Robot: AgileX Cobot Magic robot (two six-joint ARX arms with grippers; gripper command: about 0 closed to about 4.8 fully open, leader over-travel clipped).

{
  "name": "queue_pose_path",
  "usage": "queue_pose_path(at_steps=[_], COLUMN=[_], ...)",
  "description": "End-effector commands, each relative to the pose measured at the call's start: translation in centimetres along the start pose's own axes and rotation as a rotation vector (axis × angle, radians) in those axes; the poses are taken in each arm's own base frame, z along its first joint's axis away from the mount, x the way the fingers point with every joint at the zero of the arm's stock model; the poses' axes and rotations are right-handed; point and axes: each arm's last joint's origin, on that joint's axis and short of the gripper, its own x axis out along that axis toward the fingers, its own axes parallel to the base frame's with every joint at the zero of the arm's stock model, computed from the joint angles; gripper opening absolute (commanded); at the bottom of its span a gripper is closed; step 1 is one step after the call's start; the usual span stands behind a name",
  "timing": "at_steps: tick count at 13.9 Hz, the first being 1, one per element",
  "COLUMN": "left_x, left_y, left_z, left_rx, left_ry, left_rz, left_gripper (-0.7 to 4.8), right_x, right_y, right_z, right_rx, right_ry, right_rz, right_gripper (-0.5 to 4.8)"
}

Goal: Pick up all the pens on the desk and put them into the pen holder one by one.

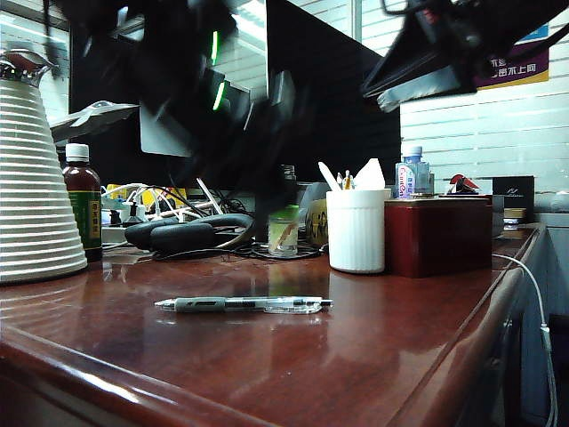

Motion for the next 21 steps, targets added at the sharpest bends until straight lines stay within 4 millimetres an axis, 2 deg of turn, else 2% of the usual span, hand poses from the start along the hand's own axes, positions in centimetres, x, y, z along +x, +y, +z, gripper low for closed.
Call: queue_pose_path(at_steps=[1,3,4,5,7,9,12,14,16,18,19,21], left_x=[-1.9,-2.5,-1.9,-0.9,1.8,5.1,8.2,8.6,8.9,9.4,9.7,10.1], left_y=[-1.5,-1.9,-1.8,-1.5,-0.5,0.7,1.1,0.8,0.8,1.2,1.5,1.7], left_z=[4.4,6.4,6.8,6.8,5.9,4.9,6.8,7.3,6.5,5.0,4.4,4.1], left_rx=[0.120,0.184,0.209,0.220,0.113,-0.032,-0.056,-0.013,0.015,0.002,0.041,0.060], left_ry=[-0.386,-0.660,-0.769,-0.847,-0.954,-0.981,-1.035,-0.983,-0.929,-0.885,-0.878,-0.839], left_rz=[-0.134,-0.133,-0.144,-0.163,-0.181,-0.212,-0.276,-0.349,-0.399,-0.385,-0.317,-0.277], left_gripper=[-0.06,-0.05,-0.05,-0.06,-0.06,-0.06,-0.05,-0.06,-0.05,-0.06,-0.06,-0.05], right_x=[-2.2,-4.2,-5.1,-5.8,-6.7,-7.2,-7.3,-7.3,-7.3,-7.3,-7.2,-7.2], right_y=[0.1,-0.6,-1.3,-2.0,-3.1,-3.6,-3.8,-4.2,-4.2,-4.2,-4.2,-4.2], right_z=[1.5,2.0,2.2,2.3,2.4,2.5,2.4,2.2,2.2,2.2,2.2,2.1], right_rx=[-0.125,-0.133,-0.134,-0.134,-0.139,-0.146,-0.143,-0.133,-0.132,-0.132,-0.131,-0.126], right_ry=[-0.069,-0.107,-0.134,-0.156,-0.190,-0.208,-0.206,-0.197,-0.195,-0.196,-0.194,-0.188], right_rz=[-0.159,-0.265,-0.311,-0.349,-0.408,-0.437,-0.447,-0.465,-0.467,-0.467,-0.467,-0.465], right_gripper=[1.55,1.55,1.55,1.55,1.48,1.47,1.48,1.47,1.47,1.47,1.47,1.47])
